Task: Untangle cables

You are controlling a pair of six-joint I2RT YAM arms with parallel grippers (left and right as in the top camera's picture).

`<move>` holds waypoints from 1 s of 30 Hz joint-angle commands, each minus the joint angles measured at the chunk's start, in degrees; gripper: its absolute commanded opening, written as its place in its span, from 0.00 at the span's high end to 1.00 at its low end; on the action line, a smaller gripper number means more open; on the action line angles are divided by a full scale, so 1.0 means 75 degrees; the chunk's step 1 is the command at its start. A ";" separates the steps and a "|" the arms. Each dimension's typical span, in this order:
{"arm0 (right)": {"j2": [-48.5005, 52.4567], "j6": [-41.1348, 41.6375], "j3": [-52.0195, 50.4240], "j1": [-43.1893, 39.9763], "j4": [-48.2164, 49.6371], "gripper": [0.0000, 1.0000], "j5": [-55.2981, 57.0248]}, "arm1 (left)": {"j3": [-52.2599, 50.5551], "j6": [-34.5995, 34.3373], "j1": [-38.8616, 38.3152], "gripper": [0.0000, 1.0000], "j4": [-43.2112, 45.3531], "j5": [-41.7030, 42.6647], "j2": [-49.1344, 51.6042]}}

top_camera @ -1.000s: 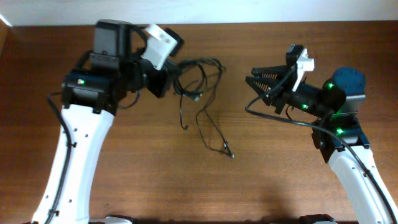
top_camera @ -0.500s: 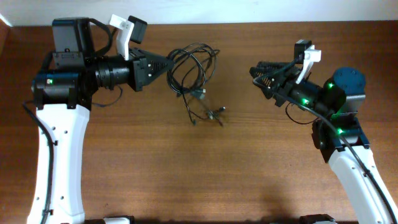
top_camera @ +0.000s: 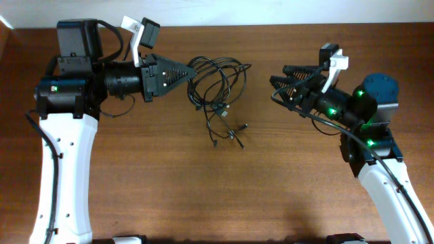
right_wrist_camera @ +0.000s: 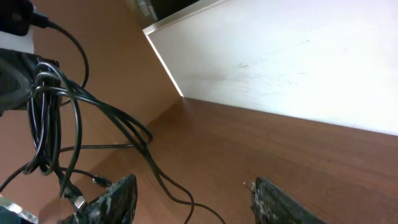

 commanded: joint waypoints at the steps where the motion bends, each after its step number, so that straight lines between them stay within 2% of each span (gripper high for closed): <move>1: 0.0041 -0.0772 0.0143 0.0003 0.0085 0.41 -0.0755 | 0.0119 -0.0189 0.0023 1.00 0.0041 0.0446 0.0012; 5: 0.0041 -0.1355 0.0143 0.0000 0.0082 0.38 -0.1081 | 0.0119 -0.0207 0.0023 1.00 0.0038 0.1131 0.0012; 10: 0.0041 -0.1856 0.0143 0.0000 0.0108 0.38 -0.1151 | 0.0119 -0.0595 0.0017 0.99 0.0026 0.1169 0.0012; 16: 0.0044 -0.1853 0.0143 0.0000 0.0621 0.38 -0.1154 | 0.0119 -0.0589 -0.0697 0.97 0.0035 0.1107 0.0012; 17: 0.0044 -0.1853 0.0143 0.0000 0.0624 0.39 -0.1151 | 0.0119 -0.0586 -0.0828 0.97 0.0052 0.1105 0.0012; 19: 0.0044 -0.1853 0.0143 0.0000 0.0621 0.55 -0.1151 | 0.0119 -0.0589 -0.0924 0.98 0.0181 0.1107 0.0012; 26: 0.0041 -0.1851 0.0143 0.0000 0.0644 0.78 -0.1154 | 0.0119 -0.0589 -0.0924 0.97 0.0189 0.1052 0.0012; 28: 0.0041 -0.1848 0.0143 0.0000 0.0647 0.79 -0.1157 | 0.0119 -0.0589 -0.0924 0.98 0.0184 0.0880 0.0012; 30: 0.0041 -0.1848 0.0143 0.0000 0.0647 0.73 -0.1160 | 0.0119 -0.0589 -0.0924 0.97 0.0184 0.0883 0.0012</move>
